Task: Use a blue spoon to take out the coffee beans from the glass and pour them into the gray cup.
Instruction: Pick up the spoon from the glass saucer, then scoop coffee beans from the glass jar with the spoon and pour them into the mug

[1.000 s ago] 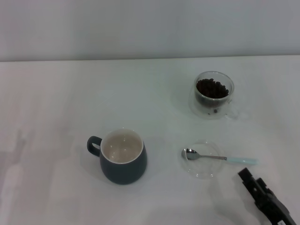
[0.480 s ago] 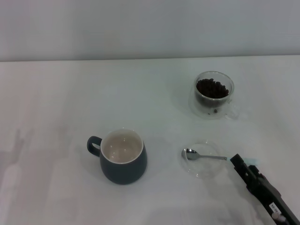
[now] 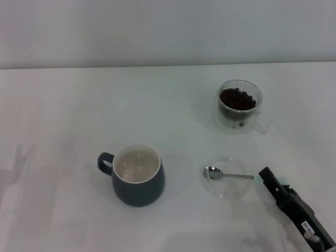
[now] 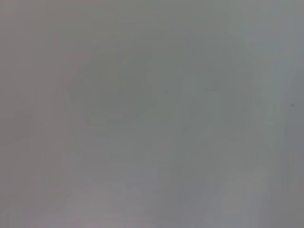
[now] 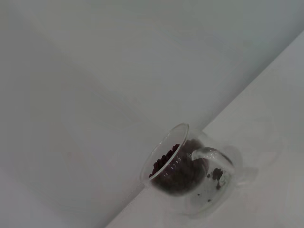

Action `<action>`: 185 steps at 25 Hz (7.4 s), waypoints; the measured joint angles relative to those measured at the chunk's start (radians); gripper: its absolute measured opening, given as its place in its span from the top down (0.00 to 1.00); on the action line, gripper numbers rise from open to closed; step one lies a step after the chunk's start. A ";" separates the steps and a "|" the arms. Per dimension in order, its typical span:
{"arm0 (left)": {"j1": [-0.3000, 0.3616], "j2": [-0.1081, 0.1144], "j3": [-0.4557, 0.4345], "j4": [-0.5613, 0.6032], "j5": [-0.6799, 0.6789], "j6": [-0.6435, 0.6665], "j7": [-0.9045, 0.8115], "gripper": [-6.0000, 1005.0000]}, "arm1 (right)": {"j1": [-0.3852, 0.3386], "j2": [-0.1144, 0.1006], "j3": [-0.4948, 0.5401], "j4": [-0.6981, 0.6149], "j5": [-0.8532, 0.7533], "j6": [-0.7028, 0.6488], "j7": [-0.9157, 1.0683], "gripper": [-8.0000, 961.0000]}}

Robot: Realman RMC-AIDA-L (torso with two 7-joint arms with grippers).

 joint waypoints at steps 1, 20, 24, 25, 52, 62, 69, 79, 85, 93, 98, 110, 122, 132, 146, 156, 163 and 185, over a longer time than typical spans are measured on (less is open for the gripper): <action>0.000 0.000 0.000 0.000 0.000 0.000 0.000 0.21 | 0.001 0.000 0.000 0.000 0.000 0.001 0.003 0.18; 0.000 0.001 -0.002 0.000 -0.005 0.000 -0.003 0.22 | 0.010 -0.002 0.001 -0.019 -0.026 0.004 0.058 0.71; 0.000 0.003 -0.003 0.000 -0.004 0.000 -0.003 0.22 | 0.012 -0.003 0.001 -0.023 -0.026 -0.002 0.059 0.82; 0.000 0.003 -0.003 -0.001 -0.004 0.000 -0.003 0.22 | 0.012 -0.003 0.001 -0.025 -0.026 -0.003 0.063 0.83; 0.001 0.003 -0.005 -0.012 -0.006 0.000 -0.014 0.21 | 0.021 -0.014 -0.026 -0.259 -0.184 -0.142 0.357 0.84; -0.003 0.008 -0.005 -0.012 -0.006 0.001 -0.014 0.21 | 0.056 -0.015 -0.045 -0.292 -0.204 -0.188 0.367 0.84; -0.005 0.007 -0.005 -0.024 -0.006 -0.001 -0.014 0.21 | 0.123 -0.017 -0.077 -0.370 -0.212 -0.238 0.402 0.83; -0.005 -0.005 -0.005 -0.019 -0.032 -0.002 -0.014 0.21 | 0.239 -0.017 -0.158 -0.625 -0.225 -0.233 0.582 0.83; -0.013 -0.006 -0.005 -0.013 -0.078 -0.002 -0.014 0.21 | 0.268 -0.019 -0.173 -0.868 -0.225 -0.177 0.730 0.83; -0.029 -0.007 -0.005 -0.010 -0.122 -0.028 -0.014 0.21 | 0.263 -0.027 -0.322 -1.194 -0.238 -0.079 0.927 0.83; -0.029 -0.007 -0.005 0.000 -0.151 -0.044 -0.014 0.21 | 0.264 -0.034 -0.402 -1.349 -0.319 -0.051 1.024 0.83; -0.032 -0.010 -0.005 0.002 -0.188 -0.061 -0.036 0.21 | 0.275 -0.021 -0.543 -1.487 -0.407 0.070 1.084 0.82; -0.040 -0.007 -0.005 -0.002 -0.191 -0.068 -0.052 0.21 | 0.278 -0.021 -0.638 -1.495 -0.422 0.160 1.097 0.82; -0.046 -0.006 -0.007 -0.008 -0.191 -0.068 -0.052 0.21 | 0.273 -0.015 -0.701 -1.482 -0.422 0.176 1.187 0.82; -0.046 -0.006 -0.007 -0.008 -0.192 -0.067 -0.052 0.21 | 0.265 -0.015 -0.691 -1.461 -0.407 0.200 1.399 0.81; -0.039 -0.008 -0.007 -0.005 -0.192 -0.067 -0.052 0.22 | 0.268 -0.019 -0.615 -1.416 -0.406 0.195 1.485 0.81; -0.037 -0.008 -0.007 -0.004 -0.192 -0.066 -0.052 0.22 | 0.272 -0.027 -0.589 -1.374 -0.402 0.185 1.545 0.81; -0.039 -0.008 -0.007 -0.008 -0.192 -0.063 -0.052 0.22 | 0.281 -0.045 -0.523 -1.211 -0.293 0.185 1.588 0.80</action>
